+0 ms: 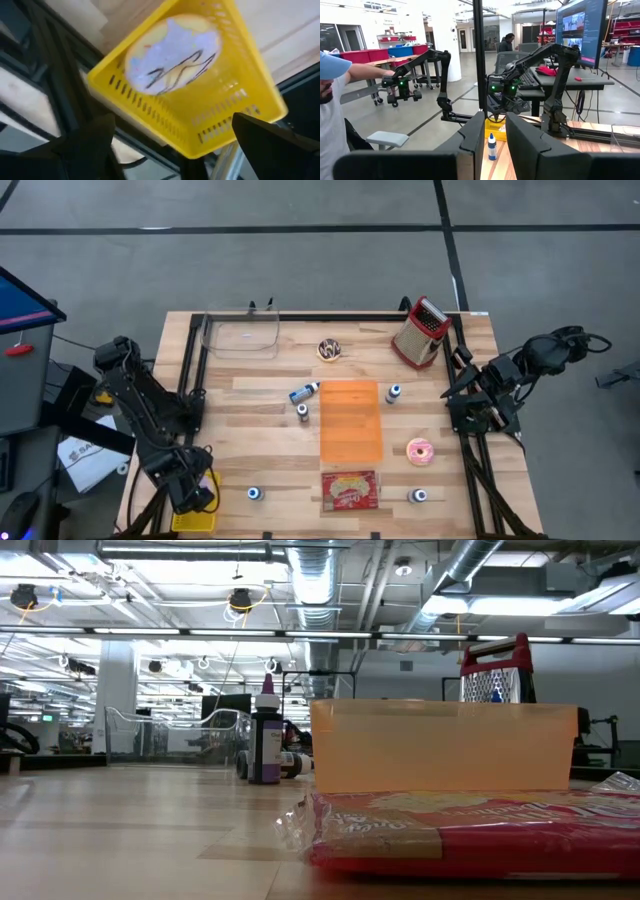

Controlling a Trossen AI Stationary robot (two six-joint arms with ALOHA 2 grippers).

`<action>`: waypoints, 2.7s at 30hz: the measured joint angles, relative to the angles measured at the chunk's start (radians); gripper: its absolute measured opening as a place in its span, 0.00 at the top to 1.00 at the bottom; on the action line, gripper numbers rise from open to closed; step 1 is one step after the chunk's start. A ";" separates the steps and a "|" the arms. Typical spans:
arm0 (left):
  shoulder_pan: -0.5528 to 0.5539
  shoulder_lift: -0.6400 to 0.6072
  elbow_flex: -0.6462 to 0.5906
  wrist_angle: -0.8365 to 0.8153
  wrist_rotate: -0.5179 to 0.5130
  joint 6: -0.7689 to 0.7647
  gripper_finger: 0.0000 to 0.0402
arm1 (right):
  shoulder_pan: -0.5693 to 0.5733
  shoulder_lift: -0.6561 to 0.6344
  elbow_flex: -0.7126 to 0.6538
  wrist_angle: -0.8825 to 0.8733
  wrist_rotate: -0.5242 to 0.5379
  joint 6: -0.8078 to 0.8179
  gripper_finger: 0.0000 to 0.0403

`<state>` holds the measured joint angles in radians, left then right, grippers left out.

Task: Pick & Place Food Item
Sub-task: Put the black donut into the yellow basket

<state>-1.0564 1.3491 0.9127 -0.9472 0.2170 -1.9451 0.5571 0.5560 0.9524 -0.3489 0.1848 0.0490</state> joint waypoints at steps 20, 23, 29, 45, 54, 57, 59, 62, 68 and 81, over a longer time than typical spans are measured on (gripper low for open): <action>0.013 -0.025 0.007 -0.108 -0.503 0.080 0.00 | 0.000 -0.001 0.000 -0.009 0.028 -0.023 0.82; 0.040 -0.052 0.018 -0.169 -0.623 0.129 0.01 | 0.000 -0.008 0.000 -0.009 0.047 -0.024 0.82; 0.160 -0.143 0.019 -0.151 -0.910 0.349 0.02 | 0.000 -0.027 0.000 -0.031 0.093 -0.031 0.82; 0.695 -0.143 0.020 0.829 -0.769 1.669 0.03 | 0.000 -0.062 0.000 -0.081 0.133 0.017 0.82; 0.935 -0.108 0.019 0.925 -0.755 1.864 0.03 | 0.000 -0.068 0.000 -0.089 0.131 0.029 0.82; 1.003 -0.108 0.019 0.926 -0.688 1.900 0.04 | -0.001 -0.067 0.000 -0.097 0.131 0.029 0.82; 1.044 -0.094 0.020 0.929 -0.601 1.929 0.05 | -0.001 -0.068 0.000 -0.097 0.131 0.029 0.82; 1.083 -0.047 0.031 0.906 -0.523 1.972 0.07 | -0.002 -0.068 0.000 -0.095 0.131 0.021 0.82; 1.118 0.124 0.202 0.751 -0.514 2.058 0.11 | -0.003 -0.068 0.000 -0.091 0.161 0.003 0.82; 1.211 0.335 0.555 0.664 -0.580 2.276 0.18 | -0.003 -0.086 0.000 -0.094 0.163 0.003 0.82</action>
<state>0.1547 1.6844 1.4679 -0.2837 -0.3630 0.3311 0.5537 0.4703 0.9520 -0.4429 0.3481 0.0525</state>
